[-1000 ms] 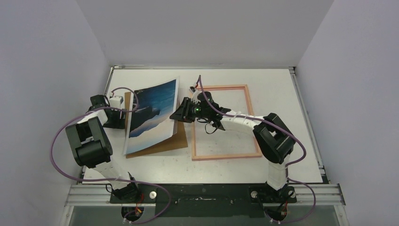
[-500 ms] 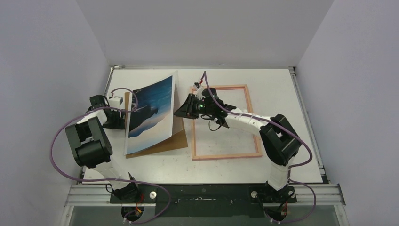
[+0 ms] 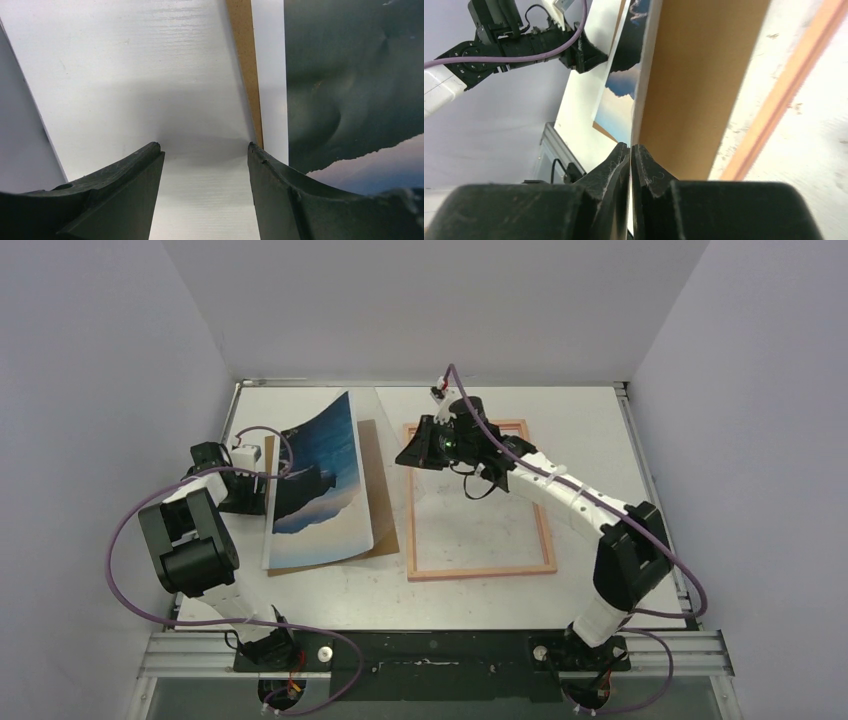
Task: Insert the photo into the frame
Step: Pick up the photo frame item at the center of the board.
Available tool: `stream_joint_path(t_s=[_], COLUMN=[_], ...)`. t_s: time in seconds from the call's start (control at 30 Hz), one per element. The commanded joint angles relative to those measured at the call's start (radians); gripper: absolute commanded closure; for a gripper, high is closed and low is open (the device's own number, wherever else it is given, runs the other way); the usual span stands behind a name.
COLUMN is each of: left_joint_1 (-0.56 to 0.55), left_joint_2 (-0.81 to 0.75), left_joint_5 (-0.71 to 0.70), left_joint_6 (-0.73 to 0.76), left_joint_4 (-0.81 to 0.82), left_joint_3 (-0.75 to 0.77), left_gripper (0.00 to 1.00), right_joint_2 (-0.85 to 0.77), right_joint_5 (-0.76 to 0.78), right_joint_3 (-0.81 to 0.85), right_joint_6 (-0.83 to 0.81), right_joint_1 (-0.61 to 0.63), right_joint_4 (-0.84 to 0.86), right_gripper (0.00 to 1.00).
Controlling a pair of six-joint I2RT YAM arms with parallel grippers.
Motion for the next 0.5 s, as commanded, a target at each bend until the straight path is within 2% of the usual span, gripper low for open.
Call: stream_joint_path(t_s=[0.0, 0.27, 0.47], left_joint_1=[0.009, -0.004, -0.040], left_joint_2=[0.008, -0.008, -0.050], left_joint_5=[-0.007, 0.010, 0.012], left_joint_6=[0.020, 0.005, -0.011], left_joint_4=[-0.047, -0.080, -0.214], left_joint_3=[0.003, 0.022, 0.112], left_gripper=[0.39, 0.39, 0.29], right_joint_2=[-0.147, -0.292, -0.361], right_joint_5=[0.084, 0.129, 0.153], right_joint_3=[0.072, 0.095, 0.135], right_joint_6=[-0.110, -0.143, -0.162], right_joint_1=[-0.057, -0.175, -0.233], right_joint_4=[-0.151, -0.275, -0.354], right_gripper=[0.95, 0.95, 0.95])
